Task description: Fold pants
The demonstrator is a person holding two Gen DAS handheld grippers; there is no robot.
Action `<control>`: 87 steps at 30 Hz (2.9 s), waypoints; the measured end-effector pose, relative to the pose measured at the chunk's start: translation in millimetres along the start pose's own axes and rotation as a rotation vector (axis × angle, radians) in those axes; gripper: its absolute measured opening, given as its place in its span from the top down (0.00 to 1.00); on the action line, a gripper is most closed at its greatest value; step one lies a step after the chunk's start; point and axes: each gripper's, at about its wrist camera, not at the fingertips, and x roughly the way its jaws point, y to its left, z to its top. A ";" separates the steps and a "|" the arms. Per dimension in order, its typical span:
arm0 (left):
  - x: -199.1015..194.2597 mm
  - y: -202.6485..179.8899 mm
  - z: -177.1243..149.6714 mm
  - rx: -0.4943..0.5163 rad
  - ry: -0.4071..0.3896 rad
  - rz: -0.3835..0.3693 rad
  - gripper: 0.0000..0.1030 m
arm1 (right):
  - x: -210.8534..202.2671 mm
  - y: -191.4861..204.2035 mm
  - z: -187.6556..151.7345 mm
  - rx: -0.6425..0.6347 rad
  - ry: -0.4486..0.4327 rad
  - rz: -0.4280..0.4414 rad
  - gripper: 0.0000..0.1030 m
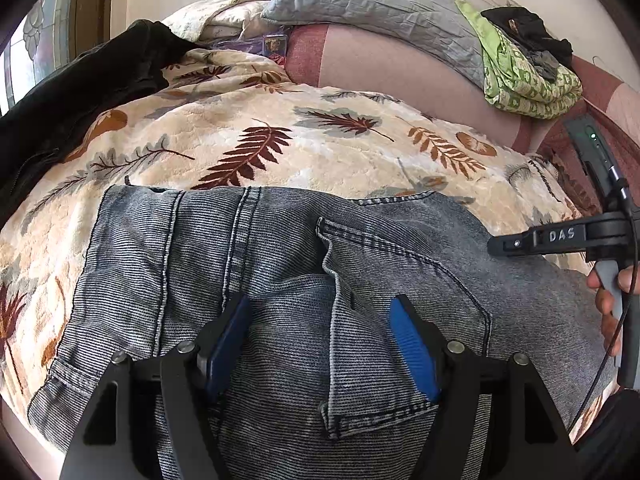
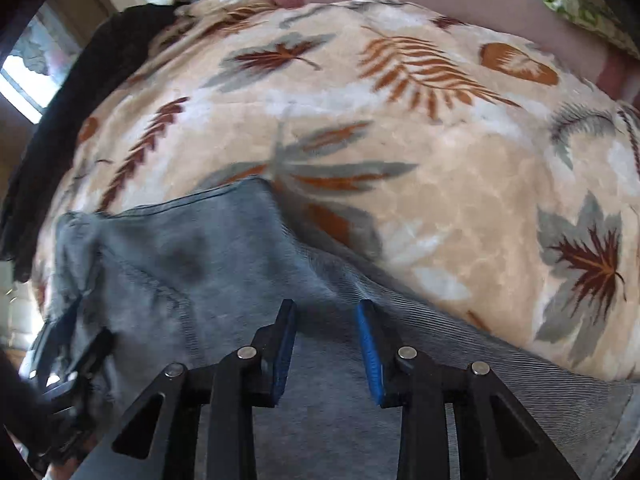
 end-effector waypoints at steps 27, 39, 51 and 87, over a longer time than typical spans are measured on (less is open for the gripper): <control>-36.8 -3.9 1.8 -0.016 -0.020 0.108 0.26 | -127.3 -219.6 -142.6 0.558 -0.367 0.387 0.33; -28.9 -12.9 -2.3 0.030 -0.018 0.158 0.24 | -125.6 -242.0 -183.2 0.590 -0.323 0.321 0.33; -37.0 -10.6 -3.1 -0.006 -0.116 0.043 0.24 | -188.4 -268.9 -282.2 0.913 -0.502 0.283 0.33; 39.3 -291.8 -32.9 0.449 0.181 0.016 0.21 | -125.0 -317.6 -312.2 1.106 -0.413 0.443 0.50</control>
